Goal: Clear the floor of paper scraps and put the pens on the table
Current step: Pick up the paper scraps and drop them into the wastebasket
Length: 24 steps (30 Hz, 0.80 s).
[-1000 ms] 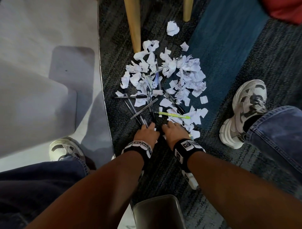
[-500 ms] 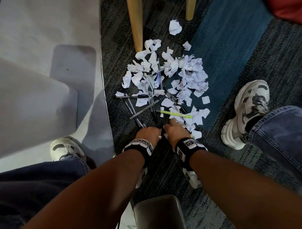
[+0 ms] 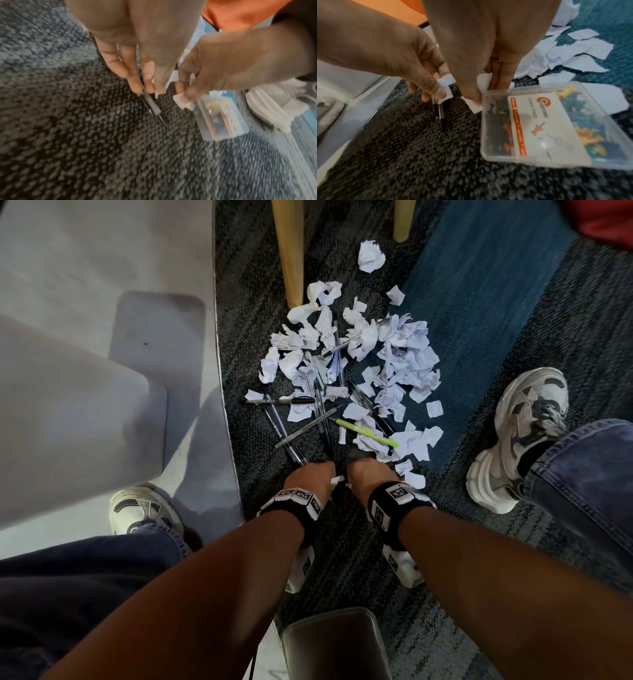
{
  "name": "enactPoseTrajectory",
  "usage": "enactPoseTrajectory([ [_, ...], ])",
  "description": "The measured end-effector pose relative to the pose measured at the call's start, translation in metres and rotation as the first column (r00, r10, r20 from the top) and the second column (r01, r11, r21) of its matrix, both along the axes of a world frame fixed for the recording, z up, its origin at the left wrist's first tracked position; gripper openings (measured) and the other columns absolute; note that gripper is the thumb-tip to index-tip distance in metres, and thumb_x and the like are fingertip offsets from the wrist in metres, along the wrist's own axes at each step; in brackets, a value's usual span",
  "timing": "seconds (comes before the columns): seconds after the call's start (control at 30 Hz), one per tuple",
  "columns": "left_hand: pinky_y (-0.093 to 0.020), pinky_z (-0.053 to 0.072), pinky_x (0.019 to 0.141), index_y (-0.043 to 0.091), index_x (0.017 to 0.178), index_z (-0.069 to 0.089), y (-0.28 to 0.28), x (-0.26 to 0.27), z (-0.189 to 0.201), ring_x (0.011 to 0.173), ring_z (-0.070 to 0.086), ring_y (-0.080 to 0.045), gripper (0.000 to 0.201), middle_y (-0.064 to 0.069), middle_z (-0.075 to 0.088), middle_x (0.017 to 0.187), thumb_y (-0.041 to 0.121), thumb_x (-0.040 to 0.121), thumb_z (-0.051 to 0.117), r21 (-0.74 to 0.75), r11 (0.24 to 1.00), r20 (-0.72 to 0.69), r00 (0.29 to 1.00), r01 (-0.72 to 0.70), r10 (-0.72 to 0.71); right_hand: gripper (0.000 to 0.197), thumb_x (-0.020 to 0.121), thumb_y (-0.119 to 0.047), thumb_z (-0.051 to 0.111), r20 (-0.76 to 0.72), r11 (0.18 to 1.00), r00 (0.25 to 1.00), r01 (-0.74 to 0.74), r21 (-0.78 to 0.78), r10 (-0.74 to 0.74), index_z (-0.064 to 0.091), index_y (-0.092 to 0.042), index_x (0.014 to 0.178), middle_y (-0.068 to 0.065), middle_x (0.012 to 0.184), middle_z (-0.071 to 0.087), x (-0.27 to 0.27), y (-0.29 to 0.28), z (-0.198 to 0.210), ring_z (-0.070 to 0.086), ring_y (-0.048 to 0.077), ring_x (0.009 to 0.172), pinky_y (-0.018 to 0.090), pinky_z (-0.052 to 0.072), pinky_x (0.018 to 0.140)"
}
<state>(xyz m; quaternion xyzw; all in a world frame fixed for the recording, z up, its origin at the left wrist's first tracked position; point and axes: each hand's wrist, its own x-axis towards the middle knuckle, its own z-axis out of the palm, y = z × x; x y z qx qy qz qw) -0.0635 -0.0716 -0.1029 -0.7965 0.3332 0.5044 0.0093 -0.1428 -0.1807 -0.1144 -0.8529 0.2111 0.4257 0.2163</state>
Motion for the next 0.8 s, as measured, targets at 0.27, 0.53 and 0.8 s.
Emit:
enactPoseTrajectory([
  [0.27,-0.033,0.044,0.071,0.017,0.099,0.057,0.004,0.033,0.046,0.090,0.059,-0.028,0.007,-0.007,0.061,0.098,0.020,0.094,0.054,-0.102,0.987,0.073,0.988,-0.128,0.135,0.014,0.082,-0.008,0.067,0.078,0.898,0.895,0.435,0.062,-0.439,0.073,-0.020,0.078,0.004,0.090,0.072,0.019,-0.016,0.042,0.067,0.021,0.089,0.027,0.055,0.080],
  [0.53,-0.033,0.048,0.077,0.022,0.101,0.057,0.026,0.063,0.131,0.096,0.062,-0.031,0.011,-0.008,0.065,0.106,0.027,0.091,0.054,-0.224,0.960,0.242,0.944,-0.169,0.222,0.017,0.075,-0.011,0.077,0.270,0.860,0.817,0.489,0.145,-0.510,0.068,-0.021,0.064,0.001,0.074,0.067,0.053,-0.025,0.131,0.063,0.017,0.072,0.029,0.056,0.077],
  [0.8,-0.033,0.046,0.076,0.021,0.099,0.060,0.095,0.125,0.240,0.097,0.062,-0.031,0.014,-0.010,0.066,0.103,0.033,0.091,0.056,-0.432,0.867,0.456,0.769,-0.249,0.449,0.018,0.074,-0.010,0.078,0.582,0.927,0.723,0.272,0.256,-0.373,0.066,-0.019,0.063,-0.004,0.059,0.061,0.136,0.032,0.235,0.056,0.003,0.051,0.018,0.047,0.058],
])
